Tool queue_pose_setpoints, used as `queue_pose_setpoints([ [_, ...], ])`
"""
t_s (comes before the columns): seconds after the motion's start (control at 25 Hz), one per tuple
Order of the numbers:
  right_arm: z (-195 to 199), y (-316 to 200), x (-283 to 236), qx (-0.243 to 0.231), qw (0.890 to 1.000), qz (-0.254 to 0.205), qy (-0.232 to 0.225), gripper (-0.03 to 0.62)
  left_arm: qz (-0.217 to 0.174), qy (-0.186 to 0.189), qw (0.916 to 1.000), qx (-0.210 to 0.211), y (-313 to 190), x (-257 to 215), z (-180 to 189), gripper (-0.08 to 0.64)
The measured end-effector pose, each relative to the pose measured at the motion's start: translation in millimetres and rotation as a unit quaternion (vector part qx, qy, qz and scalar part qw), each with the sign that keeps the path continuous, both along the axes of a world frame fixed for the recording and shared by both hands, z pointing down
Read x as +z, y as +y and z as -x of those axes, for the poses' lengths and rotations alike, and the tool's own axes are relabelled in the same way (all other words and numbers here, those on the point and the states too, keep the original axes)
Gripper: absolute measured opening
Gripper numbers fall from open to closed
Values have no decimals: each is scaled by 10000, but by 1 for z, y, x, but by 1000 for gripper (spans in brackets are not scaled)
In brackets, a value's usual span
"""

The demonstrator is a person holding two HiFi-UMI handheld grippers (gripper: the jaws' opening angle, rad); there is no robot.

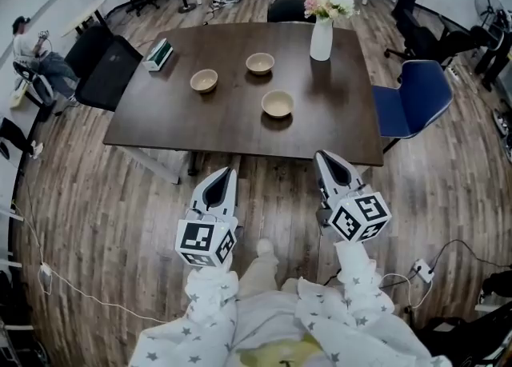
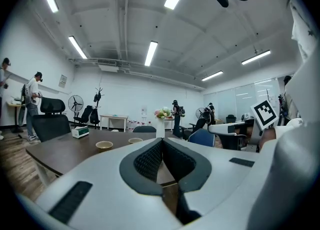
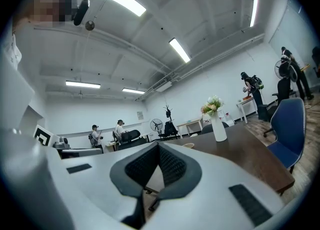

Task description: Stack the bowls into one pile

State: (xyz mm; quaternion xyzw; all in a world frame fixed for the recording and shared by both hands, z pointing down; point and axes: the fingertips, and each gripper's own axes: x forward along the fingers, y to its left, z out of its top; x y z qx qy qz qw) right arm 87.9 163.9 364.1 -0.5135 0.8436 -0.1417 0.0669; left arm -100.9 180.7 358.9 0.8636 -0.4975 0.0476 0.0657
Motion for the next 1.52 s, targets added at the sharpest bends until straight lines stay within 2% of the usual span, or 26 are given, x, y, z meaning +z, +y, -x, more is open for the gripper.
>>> queue_pose_setpoints([
  [0.4, 11, -63, 2, 353, 9994, -10, 27, 21, -92, 65, 9996, 260, -75, -1, 14, 25],
  [0.64, 9, -82, 7, 461, 9989, 35, 19, 21, -119, 79, 9994, 328, -96, 2, 14, 25],
  [0.92, -4, -104, 22, 506, 9984, 233, -36, 21, 84, 116, 9992, 368, -118, 18, 2, 25],
  [1.08, -18, -137, 35, 475, 9982, 358, -89, 21, 254, 114, 9993, 267, -142, 33, -7, 25],
  [1.28, -7, -188, 41, 271, 9983, 510, -43, 21, 393, 217, 9990, 41, -187, 38, 5, 25],
  [1.52, -6, -247, 50, 56, 9980, 622, 1, 21, 579, 315, 9978, -107, -234, 52, -2, 25],
])
